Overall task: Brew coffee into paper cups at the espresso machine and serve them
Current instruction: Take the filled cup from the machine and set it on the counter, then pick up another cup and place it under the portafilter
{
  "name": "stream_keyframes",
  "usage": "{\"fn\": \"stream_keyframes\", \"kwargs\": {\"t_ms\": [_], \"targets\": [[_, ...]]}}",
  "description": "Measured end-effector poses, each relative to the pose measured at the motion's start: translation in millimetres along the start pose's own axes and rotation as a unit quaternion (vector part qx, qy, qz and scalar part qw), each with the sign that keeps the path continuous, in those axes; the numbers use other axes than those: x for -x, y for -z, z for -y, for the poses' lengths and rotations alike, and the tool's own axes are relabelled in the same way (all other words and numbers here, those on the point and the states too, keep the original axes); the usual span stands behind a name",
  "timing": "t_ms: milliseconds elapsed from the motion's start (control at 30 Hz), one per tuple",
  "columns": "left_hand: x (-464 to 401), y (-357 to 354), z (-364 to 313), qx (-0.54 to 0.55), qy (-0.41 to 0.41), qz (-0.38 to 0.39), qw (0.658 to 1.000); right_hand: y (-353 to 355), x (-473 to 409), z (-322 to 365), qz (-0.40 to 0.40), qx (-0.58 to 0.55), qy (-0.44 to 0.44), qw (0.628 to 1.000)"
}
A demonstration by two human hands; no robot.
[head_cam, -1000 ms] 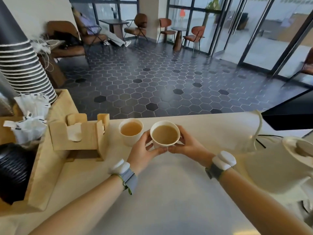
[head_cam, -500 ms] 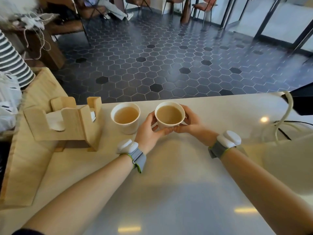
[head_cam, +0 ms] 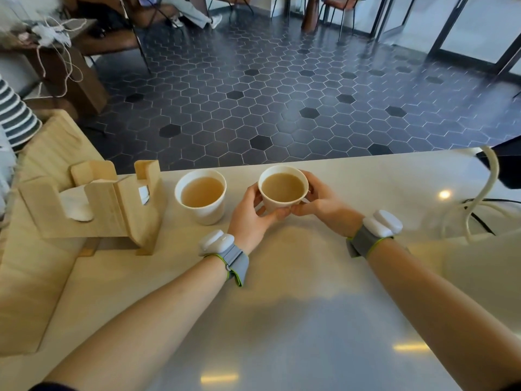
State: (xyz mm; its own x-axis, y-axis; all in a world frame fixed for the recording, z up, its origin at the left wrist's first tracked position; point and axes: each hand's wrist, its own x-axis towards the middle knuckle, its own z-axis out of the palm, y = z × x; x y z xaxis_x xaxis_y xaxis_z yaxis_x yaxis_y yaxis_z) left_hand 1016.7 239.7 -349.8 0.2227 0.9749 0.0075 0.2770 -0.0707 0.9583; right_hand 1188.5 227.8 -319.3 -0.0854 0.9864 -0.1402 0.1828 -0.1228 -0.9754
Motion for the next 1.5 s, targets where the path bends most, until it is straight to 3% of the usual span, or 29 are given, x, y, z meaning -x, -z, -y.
{"fn": "stream_keyframes", "kwargs": {"t_ms": [367, 500, 833, 1167, 1500], "targets": [[6, 4, -3, -0.001, 0.021, 0.035, 0.999, 2, 2, 1, 0.019, 0.014, 0.013, 1.0], [21, 14, -6, 0.003, 0.025, 0.015, 1.0, 5, 12, 0, 0.002, -0.008, -0.001, 1.0], [70, 59, -50, 0.029, -0.023, 0.003, 0.999, -12, 55, 48, -0.032, 0.041, 0.06, 0.997], [142, 149, -82, 0.056, -0.059, -0.038, 0.996, -105, 98, 121, 0.025, 0.067, 0.148, 0.986], [243, 248, -80, 0.053, -0.07, -0.11, 0.99, -225, 140, 145, 0.123, 0.053, 0.178, 0.975]]}}
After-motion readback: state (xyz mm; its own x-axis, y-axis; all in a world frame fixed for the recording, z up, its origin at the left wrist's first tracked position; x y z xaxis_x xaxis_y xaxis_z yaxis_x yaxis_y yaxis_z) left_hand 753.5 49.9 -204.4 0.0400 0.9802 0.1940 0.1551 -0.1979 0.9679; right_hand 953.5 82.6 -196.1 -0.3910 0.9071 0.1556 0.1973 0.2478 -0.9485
